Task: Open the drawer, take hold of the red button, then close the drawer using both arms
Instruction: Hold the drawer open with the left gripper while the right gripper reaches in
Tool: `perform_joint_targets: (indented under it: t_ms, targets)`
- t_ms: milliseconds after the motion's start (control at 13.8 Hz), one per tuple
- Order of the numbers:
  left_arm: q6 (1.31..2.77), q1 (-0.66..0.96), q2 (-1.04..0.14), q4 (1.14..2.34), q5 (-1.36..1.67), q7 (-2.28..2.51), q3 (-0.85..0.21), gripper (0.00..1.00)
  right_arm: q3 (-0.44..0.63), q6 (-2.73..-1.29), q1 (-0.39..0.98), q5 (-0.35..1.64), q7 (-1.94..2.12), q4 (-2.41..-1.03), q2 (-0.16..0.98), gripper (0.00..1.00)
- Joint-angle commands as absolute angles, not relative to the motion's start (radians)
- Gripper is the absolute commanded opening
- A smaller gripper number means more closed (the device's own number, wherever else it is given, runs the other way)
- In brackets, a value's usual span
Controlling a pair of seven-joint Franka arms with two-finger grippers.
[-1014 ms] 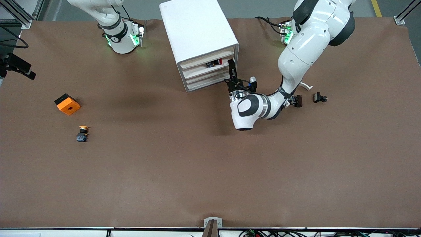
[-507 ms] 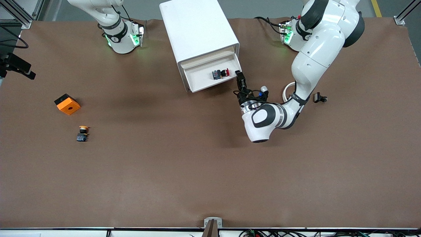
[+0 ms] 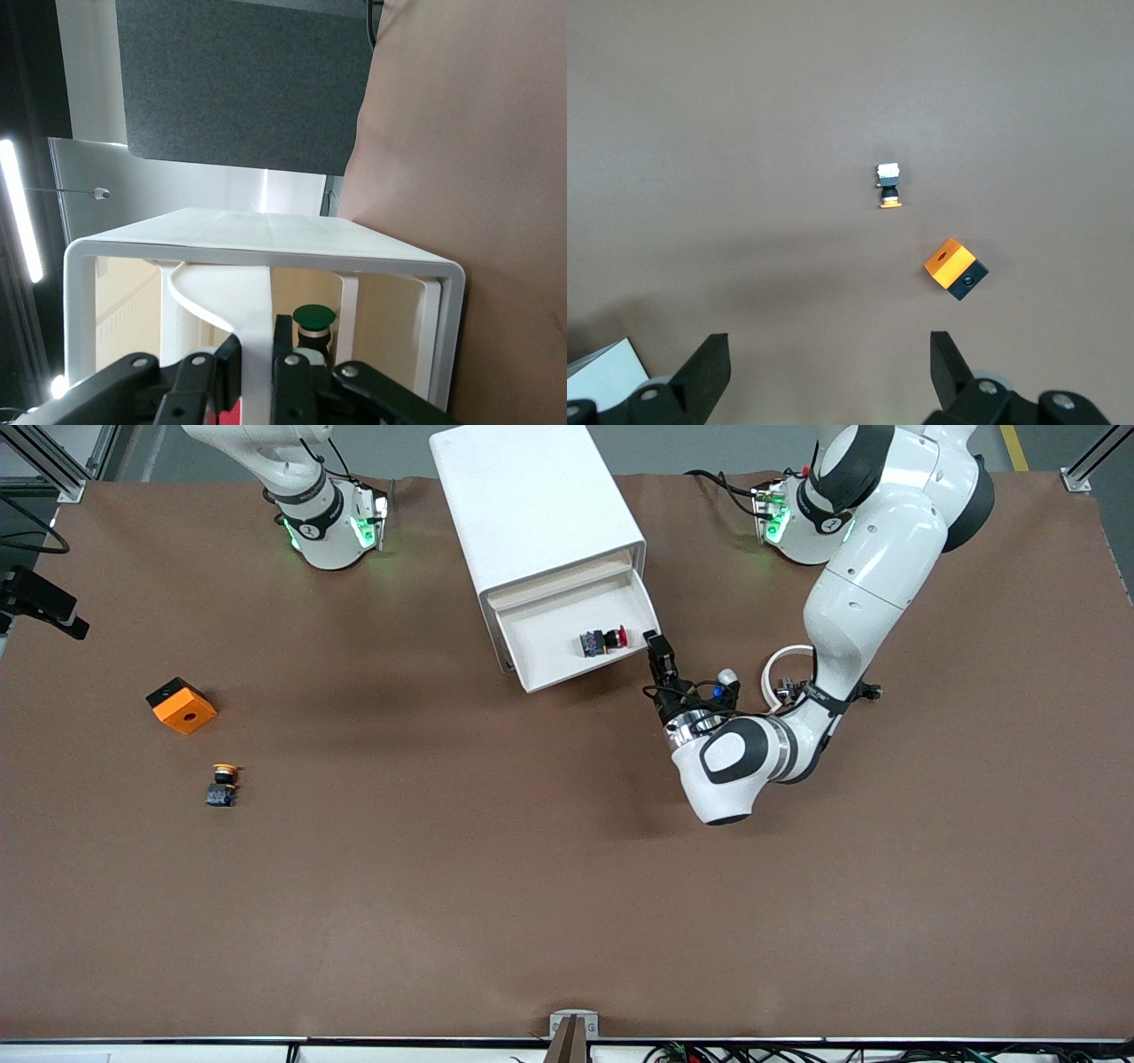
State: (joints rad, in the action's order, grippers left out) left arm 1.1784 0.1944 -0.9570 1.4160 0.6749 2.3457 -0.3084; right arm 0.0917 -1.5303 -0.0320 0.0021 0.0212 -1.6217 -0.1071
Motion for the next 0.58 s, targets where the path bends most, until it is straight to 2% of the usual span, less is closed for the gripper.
perform_joint_targets:
  t_ms: [0,145,217,290,362,435,507]
  targets:
    - [1.140,0.186,-0.946,1.410,0.657,2.356,-0.293,0.14,0.087,-1.529,-0.038,-0.006,0.026,-1.600,-0.094,1.00]
    - [1.141,0.186,-0.950,1.410,0.661,2.356,-0.295,0.27,0.086,-1.532,-0.038,0.000,0.025,-1.600,-0.031,1.00]
    - [1.141,0.186,-0.950,1.411,0.664,2.356,-0.295,0.49,0.086,-1.529,-0.035,-0.002,0.025,-1.589,0.006,1.00]
    - [1.141,0.186,-0.951,1.411,0.667,2.356,-0.295,0.78,0.086,-1.534,-0.035,0.000,0.034,-1.574,0.012,1.00]
    - [1.141,0.186,-0.953,1.411,0.669,2.356,-0.295,0.91,0.084,-1.555,-0.040,0.002,0.032,-1.571,0.038,1.00]
    - [1.141,0.186,-0.953,1.411,0.670,2.356,-0.296,1.00,0.084,-1.589,-0.035,-0.011,0.035,-1.569,0.098,1.00]
    - [1.141,0.186,-0.953,1.411,0.675,2.356,-0.298,1.00,0.084,-1.597,-0.035,-0.011,0.043,-1.563,0.121,1.00]
